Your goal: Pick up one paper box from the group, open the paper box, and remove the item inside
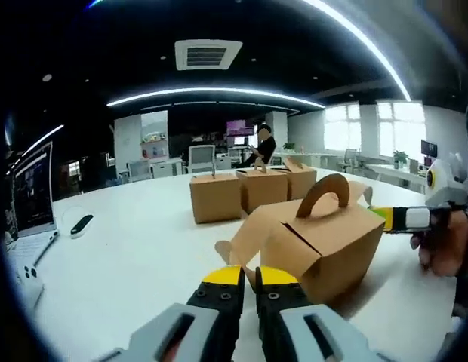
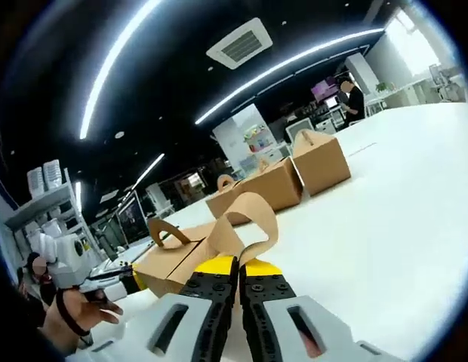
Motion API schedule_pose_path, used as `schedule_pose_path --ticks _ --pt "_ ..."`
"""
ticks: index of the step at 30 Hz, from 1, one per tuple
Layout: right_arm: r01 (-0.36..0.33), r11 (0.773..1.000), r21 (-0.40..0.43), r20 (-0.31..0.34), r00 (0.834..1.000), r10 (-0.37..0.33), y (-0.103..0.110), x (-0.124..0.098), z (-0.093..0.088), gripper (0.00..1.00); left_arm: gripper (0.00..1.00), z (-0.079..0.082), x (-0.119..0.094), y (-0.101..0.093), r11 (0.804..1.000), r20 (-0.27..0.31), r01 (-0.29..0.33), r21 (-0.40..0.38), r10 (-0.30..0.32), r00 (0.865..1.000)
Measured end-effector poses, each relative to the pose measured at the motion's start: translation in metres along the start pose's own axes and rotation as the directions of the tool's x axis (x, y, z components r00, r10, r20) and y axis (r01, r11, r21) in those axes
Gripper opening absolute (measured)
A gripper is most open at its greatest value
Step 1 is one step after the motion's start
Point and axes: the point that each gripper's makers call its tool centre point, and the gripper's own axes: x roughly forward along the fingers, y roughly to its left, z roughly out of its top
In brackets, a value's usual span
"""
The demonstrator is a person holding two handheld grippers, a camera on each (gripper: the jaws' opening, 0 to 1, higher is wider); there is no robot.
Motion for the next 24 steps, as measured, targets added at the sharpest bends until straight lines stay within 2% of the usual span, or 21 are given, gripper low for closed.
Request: schedule_pose_path --ticks 7,10,14,19,24 --pt "-0.005 1.000 0.018 0.018 1.000 0.005 -0.001 -0.005 0.006 0.04 0.09 0.003 -0.006 0.007 1.000 0.009 -0.014 0.005 0.013 1.000" --pt "-0.006 1.000 0.017 0.046 0.999 0.006 -0.002 -0.009 0.013 0.05 0.11 0.006 -0.010 0.011 0.999 0.022 -0.023 0.026 0.022 1.000" --pt "-0.016 1.000 0.024 0.098 0.995 0.014 0.001 -0.016 0.030 0.07 0.20 0.014 -0.021 0.022 0.999 0.048 -0.037 0.013 0.036 0.998" --pt "-0.034 0.999 0.003 0.167 0.985 0.033 0.011 -0.024 0.051 0.22 0.30 0.026 -0.034 0.023 0.999 0.071 -0.034 0.017 0.033 0.997" --pt "-0.048 0.999 -0.021 0.195 0.980 0.051 0.022 -0.031 0.061 0.27 0.35 0.040 -0.042 0.019 0.999 0.094 -0.015 0.034 0.012 0.995"
